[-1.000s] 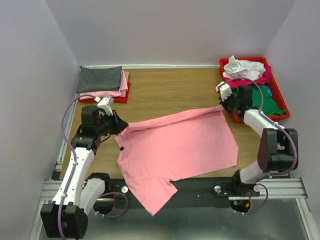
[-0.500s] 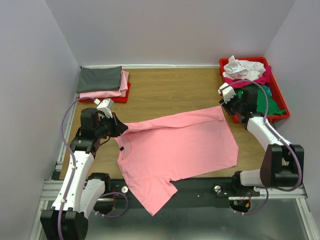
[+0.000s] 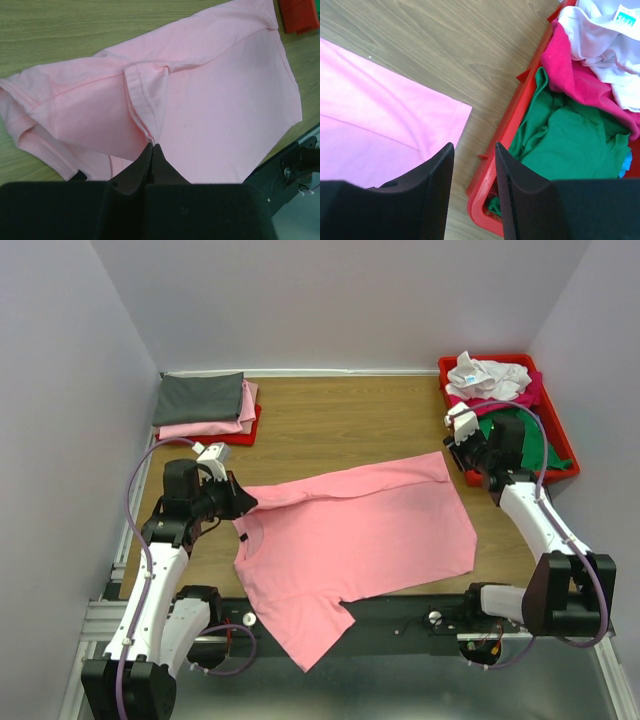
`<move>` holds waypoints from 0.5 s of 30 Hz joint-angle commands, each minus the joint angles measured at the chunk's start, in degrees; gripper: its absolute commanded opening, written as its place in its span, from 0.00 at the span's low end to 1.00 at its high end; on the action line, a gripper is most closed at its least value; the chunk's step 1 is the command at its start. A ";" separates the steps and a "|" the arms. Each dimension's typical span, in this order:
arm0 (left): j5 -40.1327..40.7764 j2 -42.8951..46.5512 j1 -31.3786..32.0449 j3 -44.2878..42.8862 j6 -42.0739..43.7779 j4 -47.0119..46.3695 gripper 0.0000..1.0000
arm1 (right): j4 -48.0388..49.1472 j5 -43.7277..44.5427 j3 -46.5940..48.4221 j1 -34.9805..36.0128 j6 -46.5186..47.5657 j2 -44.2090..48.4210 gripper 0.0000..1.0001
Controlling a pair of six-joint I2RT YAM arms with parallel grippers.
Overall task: Fold and stack the t-shirts
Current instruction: Fold the tshirt
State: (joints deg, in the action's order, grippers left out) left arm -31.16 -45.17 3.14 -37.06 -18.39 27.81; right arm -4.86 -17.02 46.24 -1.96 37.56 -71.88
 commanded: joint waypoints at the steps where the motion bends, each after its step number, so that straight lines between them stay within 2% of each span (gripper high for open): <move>1: -2.15 0.17 0.38 0.76 1.25 2.42 0.00 | -2.26 -1.97 -1.06 -0.33 -2.40 1.65 0.46; 7: -3.12 -0.27 1.61 2.08 1.26 4.35 0.02 | -2.61 -3.02 -0.89 -0.33 -3.81 2.44 0.46; 8: -3.38 -0.27 1.61 2.16 1.08 4.70 0.05 | -2.61 -3.02 -0.97 -0.33 -3.99 2.53 0.46; 11: -5.05 1.04 2.49 2.34 0.99 5.84 0.28 | -2.78 -3.20 -0.80 -0.33 -4.51 3.14 0.46; 12: -6.36 1.22 2.75 2.17 0.99 6.37 0.32 | -2.96 -3.20 -0.71 -0.33 -4.60 3.41 0.46; 15: -7.86 2.45 3.28 0.94 1.43 6.73 0.34 | -3.40 -3.55 -0.89 -0.33 -4.95 3.94 0.46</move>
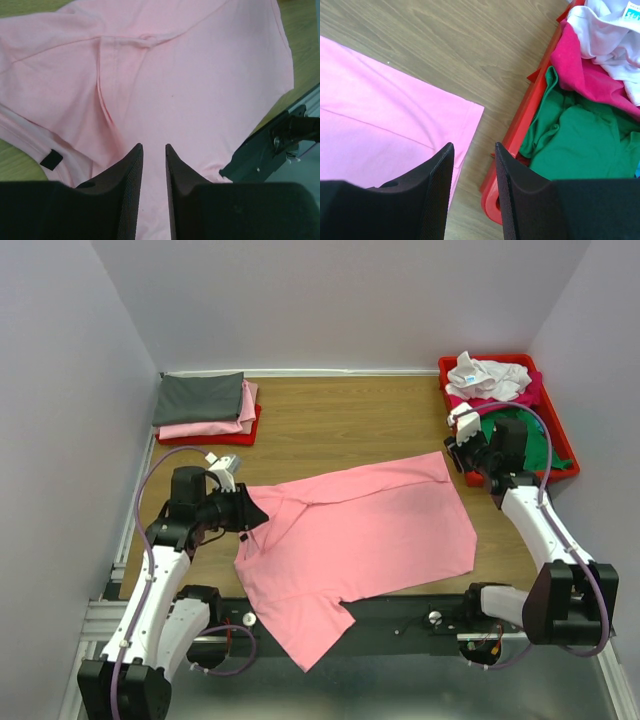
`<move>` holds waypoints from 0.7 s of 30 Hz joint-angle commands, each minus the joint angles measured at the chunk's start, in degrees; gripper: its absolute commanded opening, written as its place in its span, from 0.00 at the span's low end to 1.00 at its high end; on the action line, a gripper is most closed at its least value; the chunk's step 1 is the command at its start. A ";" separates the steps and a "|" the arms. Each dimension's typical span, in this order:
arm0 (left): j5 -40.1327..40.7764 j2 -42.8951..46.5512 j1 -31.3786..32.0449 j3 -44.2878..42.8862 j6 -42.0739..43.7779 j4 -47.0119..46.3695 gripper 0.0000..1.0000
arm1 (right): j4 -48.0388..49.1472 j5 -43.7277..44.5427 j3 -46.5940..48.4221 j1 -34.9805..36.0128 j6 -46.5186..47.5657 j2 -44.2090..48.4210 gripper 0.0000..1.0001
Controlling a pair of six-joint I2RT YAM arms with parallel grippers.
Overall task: Fold and stack the t-shirts
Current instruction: Fold the tshirt
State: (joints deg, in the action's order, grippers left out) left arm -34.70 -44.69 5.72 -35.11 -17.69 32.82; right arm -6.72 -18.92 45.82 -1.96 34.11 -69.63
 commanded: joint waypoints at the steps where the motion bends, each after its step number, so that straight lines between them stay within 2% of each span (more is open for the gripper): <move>1: -3.72 2.32 0.79 -1.62 1.17 1.72 0.36 | -1.71 -1.91 -0.47 -0.33 -1.59 1.95 0.46; 6: 4.36 2.68 0.79 -6.28 -1.19 -3.35 0.49 | -6.80 -7.08 0.84 -0.33 -1.15 2.48 0.46; 11: 1.84 -2.32 0.79 -3.48 -5.95 -13.47 0.63 | -19.46 -18.15 2.87 -0.33 2.36 2.04 0.47; 15: 1.47 -14.34 2.71 -3.55 -5.25 -19.35 0.62 | -23.69 -25.19 1.99 -0.24 3.60 1.25 0.49; 21: 5.34 -30.42 9.22 -9.96 -2.70 -21.65 0.61 | -23.78 -27.22 1.29 -0.24 1.32 0.02 0.49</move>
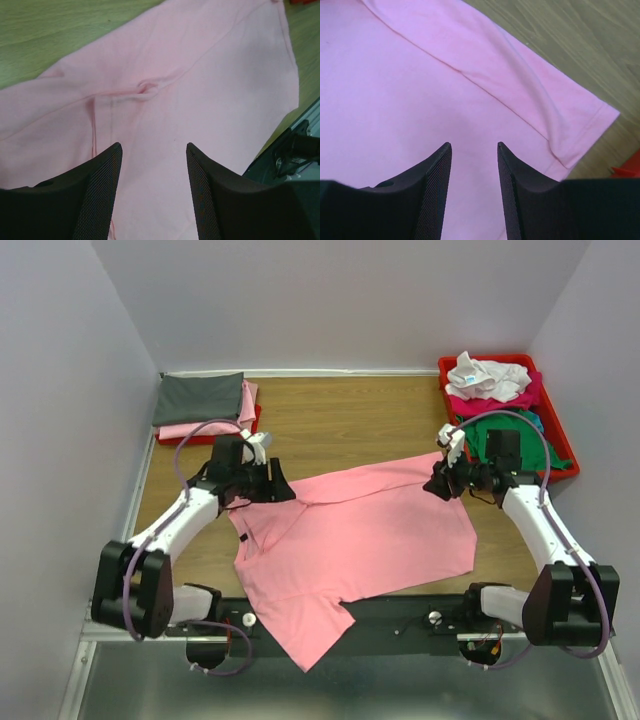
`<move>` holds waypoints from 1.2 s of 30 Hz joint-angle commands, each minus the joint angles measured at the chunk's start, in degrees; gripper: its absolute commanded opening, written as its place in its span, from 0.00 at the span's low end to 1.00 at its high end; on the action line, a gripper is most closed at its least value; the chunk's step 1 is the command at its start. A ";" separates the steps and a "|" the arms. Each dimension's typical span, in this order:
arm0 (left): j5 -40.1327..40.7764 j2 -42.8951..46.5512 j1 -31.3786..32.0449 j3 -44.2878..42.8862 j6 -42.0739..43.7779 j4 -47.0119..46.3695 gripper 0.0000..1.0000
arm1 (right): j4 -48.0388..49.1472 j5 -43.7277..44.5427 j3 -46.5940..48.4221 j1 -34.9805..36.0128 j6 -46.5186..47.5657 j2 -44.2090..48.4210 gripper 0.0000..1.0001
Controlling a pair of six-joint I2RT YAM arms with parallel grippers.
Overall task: Fold and stack the t-shirts
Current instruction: Fold the tshirt
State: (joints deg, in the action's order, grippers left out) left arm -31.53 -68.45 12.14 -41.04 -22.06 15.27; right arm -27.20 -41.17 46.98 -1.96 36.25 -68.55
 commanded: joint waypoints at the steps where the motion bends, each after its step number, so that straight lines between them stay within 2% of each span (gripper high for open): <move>1: 2.61 -8.53 3.15 -4.49 2.02 -4.19 0.61 | -3.38 -4.98 0.13 -0.24 -1.00 -0.97 0.49; 5: 5.94 -15.65 4.21 -5.19 3.78 -4.02 0.61 | -3.38 -4.54 -0.40 -0.24 -1.27 0.35 0.49; 10: 11.65 -19.00 5.52 -5.72 4.66 -3.75 0.62 | -3.38 -4.71 -0.57 -0.24 -1.18 0.26 0.49; 15: 13.25 -22.07 6.31 -7.21 5.10 -3.67 0.61 | -3.38 -4.63 -0.49 -0.24 -1.27 0.09 0.49; 21: 11.93 -22.61 6.75 -7.22 5.36 -3.66 0.51 | -3.38 -4.10 -0.75 -0.33 -1.01 0.18 0.49; 24: 10.62 -22.61 6.84 -7.04 5.45 -3.66 0.37 | -3.38 -4.10 -0.58 -0.24 -1.09 0.00 0.49; 25: 10.09 -22.44 6.93 -6.95 5.37 -3.58 0.27 | -3.38 -3.92 -0.58 -0.24 -1.09 0.00 0.50; 27: 9.56 -21.56 7.02 -6.95 5.28 -3.40 0.14 | -3.38 -3.75 -0.75 -0.24 -1.09 0.09 0.50; 29: 9.29 -20.16 7.19 -6.86 5.10 -2.79 0.06 | -3.38 -3.66 -0.84 -0.24 -1.01 0.09 0.50; 31: 8.33 -18.93 7.19 -6.60 4.93 -2.26 0.00 | -3.38 -3.57 -0.84 -0.24 -0.92 0.09 0.50; 36: 3.50 -14.71 8.33 -5.02 4.58 -1.56 0.00 | -3.38 -3.48 -0.66 -0.24 -0.92 0.17 0.50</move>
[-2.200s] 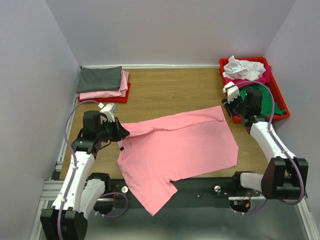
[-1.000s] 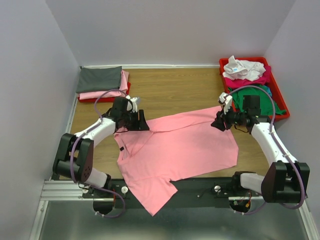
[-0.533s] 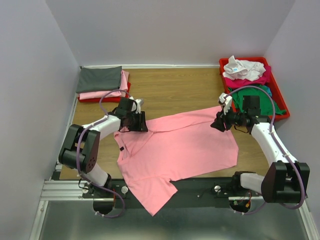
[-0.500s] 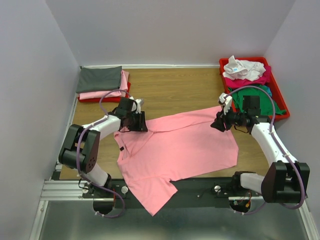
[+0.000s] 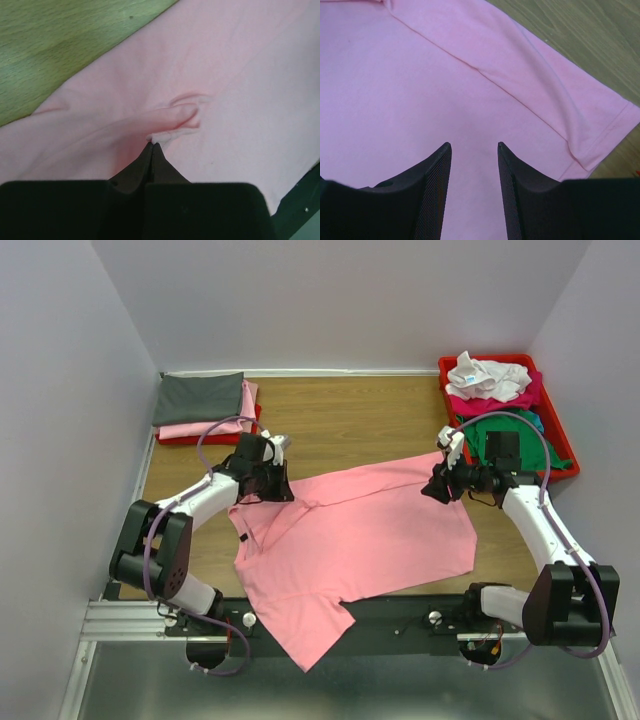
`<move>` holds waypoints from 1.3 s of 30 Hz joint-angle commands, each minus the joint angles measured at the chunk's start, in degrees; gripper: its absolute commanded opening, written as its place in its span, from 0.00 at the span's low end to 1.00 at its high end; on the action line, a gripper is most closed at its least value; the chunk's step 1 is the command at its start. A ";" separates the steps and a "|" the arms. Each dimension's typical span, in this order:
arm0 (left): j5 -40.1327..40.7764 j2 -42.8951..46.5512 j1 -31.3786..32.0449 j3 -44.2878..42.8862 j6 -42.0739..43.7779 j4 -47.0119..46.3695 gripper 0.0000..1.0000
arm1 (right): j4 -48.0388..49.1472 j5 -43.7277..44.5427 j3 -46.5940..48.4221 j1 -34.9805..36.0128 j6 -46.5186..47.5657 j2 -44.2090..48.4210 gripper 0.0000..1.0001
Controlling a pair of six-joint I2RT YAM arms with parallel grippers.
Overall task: Fold and stack the t-shirts
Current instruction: Fold the tshirt
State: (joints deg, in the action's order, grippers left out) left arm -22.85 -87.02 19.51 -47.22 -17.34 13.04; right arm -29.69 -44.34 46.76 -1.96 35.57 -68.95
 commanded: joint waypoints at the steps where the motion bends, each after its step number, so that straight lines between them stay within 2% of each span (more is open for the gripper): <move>1: -7.10 4.14 1.15 1.43 0.03 0.76 0.00 | -0.89 -0.22 -0.44 -0.24 -0.33 0.48 0.50; 7: -12.47 3.36 3.25 3.01 0.91 0.76 0.00 | -0.89 0.21 -0.27 -0.24 -0.24 0.74 0.50; 13: -13.97 0.98 7.21 3.28 0.56 -0.12 0.03 | -0.81 0.83 -0.53 -0.24 -0.07 0.92 0.50; 14: -14.06 1.07 7.82 3.36 0.38 -0.38 0.06 | -0.89 0.92 -0.62 -0.24 -0.06 0.92 0.50; 15: -14.06 1.50 8.09 3.36 -0.05 -0.47 0.17 | -0.89 1.09 -0.62 -0.24 0.11 0.92 0.50; 22: -17.58 5.89 9.67 2.58 0.73 0.49 0.32 | -0.89 1.44 -0.62 -0.24 0.55 0.74 0.50; 24: -12.86 11.40 9.67 1.79 0.03 1.63 0.35 | -0.89 2.49 -0.80 -0.24 1.42 1.01 0.50; 25: -3.00 13.96 9.59 0.83 -1.28 2.25 0.39 | -0.81 3.11 -0.71 -0.33 1.86 0.92 0.50; 27: 6.81 21.06 8.97 0.46 -2.51 3.04 0.52 | -0.28 5.12 0.16 -0.24 2.13 -0.13 0.53; 28: 12.42 23.11 6.53 1.60 -3.39 2.35 0.66 | 0.16 7.92 0.95 -0.24 0.48 -2.74 0.53; 30: 15.81 27.06 2.32 3.53 -7.33 1.03 0.76 | 1.39 12.84 4.98 -0.24 -3.29 -7.14 0.53; 31: 15.12 27.60 -0.23 5.28 -8.31 0.59 0.77 | 1.30 13.74 6.92 -0.24 -4.19 -9.34 0.53; 32: 14.77 27.96 -5.57 6.17 -9.80 0.06 0.77 | 1.30 14.36 8.42 -0.24 -4.89 -13.80 0.53; 35: 14.85 27.70 -12.10 9.42 -13.94 -1.52 0.75 | 1.39 16.38 14.04 -0.24 -7.79 -21.37 0.54; 39: 15.56 23.58 -16.86 10.83 -17.02 -2.66 0.75 | 1.65 20.86 20.55 -0.24 -10.96 -27.72 0.57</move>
State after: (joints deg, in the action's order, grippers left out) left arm -10.72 -60.42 5.69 -38.41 -29.65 10.41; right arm -28.47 -29.63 62.83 -1.96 28.95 -92.97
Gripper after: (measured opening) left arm 0.747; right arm 0.552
